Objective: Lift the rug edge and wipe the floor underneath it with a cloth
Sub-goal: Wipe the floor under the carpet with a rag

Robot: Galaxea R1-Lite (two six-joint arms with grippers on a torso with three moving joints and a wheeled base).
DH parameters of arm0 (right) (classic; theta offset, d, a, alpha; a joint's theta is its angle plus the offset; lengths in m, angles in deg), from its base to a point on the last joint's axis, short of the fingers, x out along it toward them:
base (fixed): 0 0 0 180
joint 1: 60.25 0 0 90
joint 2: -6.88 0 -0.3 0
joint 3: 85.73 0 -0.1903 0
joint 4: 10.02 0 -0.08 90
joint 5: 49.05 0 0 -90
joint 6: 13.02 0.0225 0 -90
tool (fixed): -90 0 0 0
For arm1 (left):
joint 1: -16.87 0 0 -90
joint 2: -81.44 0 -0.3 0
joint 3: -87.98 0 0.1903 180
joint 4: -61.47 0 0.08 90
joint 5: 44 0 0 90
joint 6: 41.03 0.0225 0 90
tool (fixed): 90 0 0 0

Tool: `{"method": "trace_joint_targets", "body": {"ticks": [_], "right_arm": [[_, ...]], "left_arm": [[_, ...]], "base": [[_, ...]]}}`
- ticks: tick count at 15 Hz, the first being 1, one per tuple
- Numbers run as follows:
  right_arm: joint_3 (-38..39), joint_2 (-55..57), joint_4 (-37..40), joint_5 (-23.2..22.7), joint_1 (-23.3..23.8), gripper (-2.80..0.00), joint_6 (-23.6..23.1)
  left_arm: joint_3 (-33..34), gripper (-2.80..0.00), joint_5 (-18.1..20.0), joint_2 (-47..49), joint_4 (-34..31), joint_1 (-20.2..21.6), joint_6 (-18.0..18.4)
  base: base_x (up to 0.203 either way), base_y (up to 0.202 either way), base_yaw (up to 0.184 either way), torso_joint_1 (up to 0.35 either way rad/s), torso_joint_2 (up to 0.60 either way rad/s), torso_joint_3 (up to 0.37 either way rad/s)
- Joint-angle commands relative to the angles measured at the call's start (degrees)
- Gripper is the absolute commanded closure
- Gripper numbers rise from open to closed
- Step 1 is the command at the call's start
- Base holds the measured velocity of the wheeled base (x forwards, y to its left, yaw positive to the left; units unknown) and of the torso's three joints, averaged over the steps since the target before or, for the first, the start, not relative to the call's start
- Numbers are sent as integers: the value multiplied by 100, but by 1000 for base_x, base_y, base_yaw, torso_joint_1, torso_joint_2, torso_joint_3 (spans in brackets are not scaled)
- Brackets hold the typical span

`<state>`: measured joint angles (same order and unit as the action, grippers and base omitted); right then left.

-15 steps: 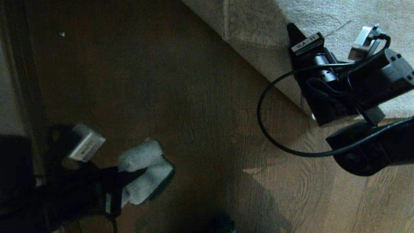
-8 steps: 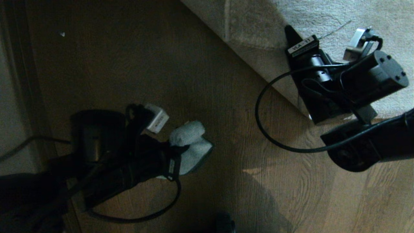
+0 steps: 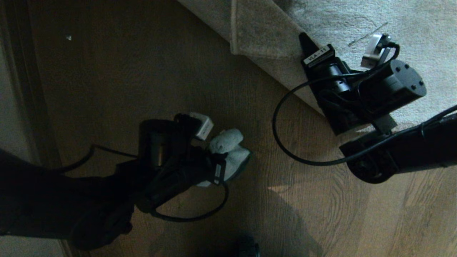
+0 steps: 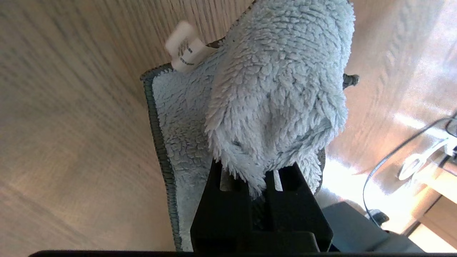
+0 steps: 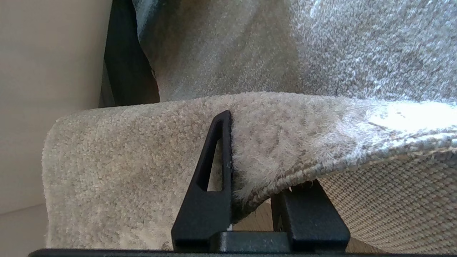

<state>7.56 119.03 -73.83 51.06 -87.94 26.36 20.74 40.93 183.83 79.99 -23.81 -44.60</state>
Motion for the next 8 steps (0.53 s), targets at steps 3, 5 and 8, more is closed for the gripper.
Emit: {"method": "trace_joint_targets", "body": {"ticks": [3,5,8], "right_arm": [[-20,52,-274,9,1,0,34],[-20,52,-274,27,10,0,34],[-20,52,-278,35,36,0,34]], "left_arm": [[-674,0,-3,663,30,-91,-11],[-981,0,-3,926,39,-163,-12],[-1485,0,-10,1271,141,-185,-17]], "base": [[0,0,0,0,0,0],[0,0,0,0,0,0],[0,0,0,0,0,0]]}}
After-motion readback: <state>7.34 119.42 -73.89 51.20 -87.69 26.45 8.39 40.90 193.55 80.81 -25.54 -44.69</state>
